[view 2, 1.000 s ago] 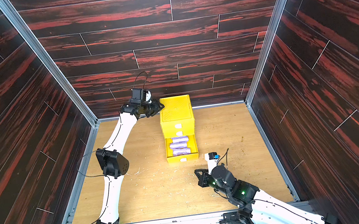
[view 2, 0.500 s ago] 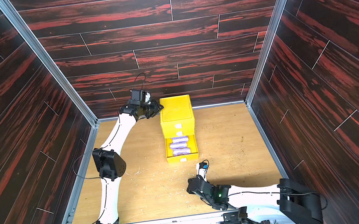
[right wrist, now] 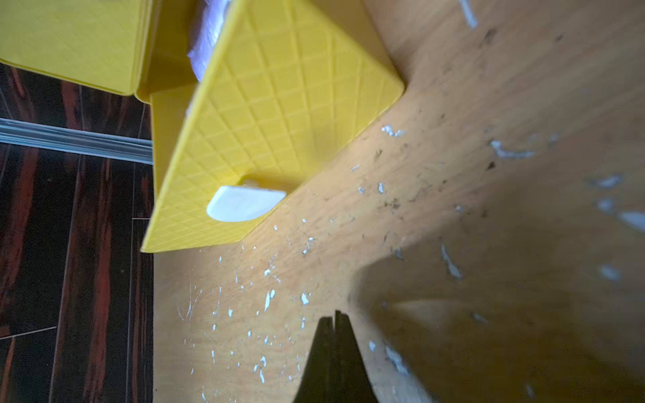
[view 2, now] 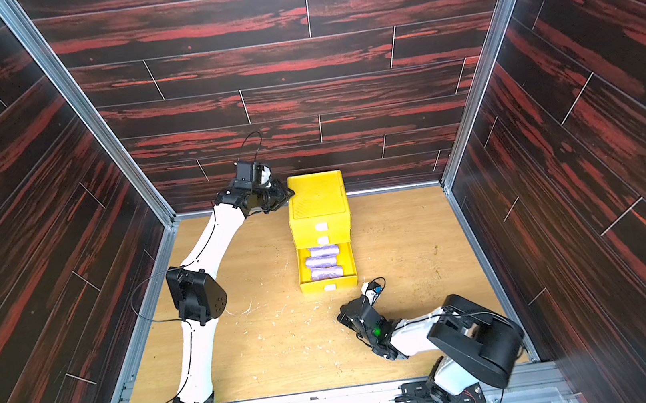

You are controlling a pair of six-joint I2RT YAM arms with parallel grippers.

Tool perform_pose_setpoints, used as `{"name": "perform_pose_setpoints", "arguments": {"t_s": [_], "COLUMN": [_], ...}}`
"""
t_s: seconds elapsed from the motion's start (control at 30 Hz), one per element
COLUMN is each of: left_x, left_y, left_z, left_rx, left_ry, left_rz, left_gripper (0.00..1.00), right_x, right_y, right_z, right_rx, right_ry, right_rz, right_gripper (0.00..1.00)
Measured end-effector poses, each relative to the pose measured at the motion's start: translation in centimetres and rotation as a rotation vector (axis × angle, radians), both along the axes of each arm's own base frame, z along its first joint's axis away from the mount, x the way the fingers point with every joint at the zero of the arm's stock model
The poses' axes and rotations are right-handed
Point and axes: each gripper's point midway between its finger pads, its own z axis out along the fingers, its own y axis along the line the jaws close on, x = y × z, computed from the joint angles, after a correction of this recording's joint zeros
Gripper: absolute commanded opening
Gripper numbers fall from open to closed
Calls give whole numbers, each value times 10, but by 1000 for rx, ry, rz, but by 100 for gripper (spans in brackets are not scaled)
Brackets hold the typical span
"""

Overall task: Sort the rolls of trash bags by color and place them into the drawer
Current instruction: Close the drawer in the storage box.

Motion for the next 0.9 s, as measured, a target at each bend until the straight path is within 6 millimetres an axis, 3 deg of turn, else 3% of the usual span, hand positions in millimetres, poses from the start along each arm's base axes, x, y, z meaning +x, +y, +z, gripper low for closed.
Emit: {"name": "perform_pose_setpoints", "arguments": {"t_s": [0.23, 0.47, 0.7, 0.9], "left_x": [-1, -1, -2, -2], "left_y": [0, 0, -1, -1], "left_z": [0, 0, 0, 0], "left_rx": [2, 4, 3, 3], "left_ry": [5, 8, 9, 11], "left_rz": [-2, -5, -10, -11], "left_gripper": [34, 34, 34, 34], "right_x": [13, 28, 57, 76], "right_y": [36, 33, 40, 45], "right_z": [4, 5, 25, 25], "right_rx": [94, 123, 158, 153], "right_ry": [6, -1, -47, -56], "right_rz": [75, 47, 14, 4], "right_gripper": [0, 0, 0, 0]}}
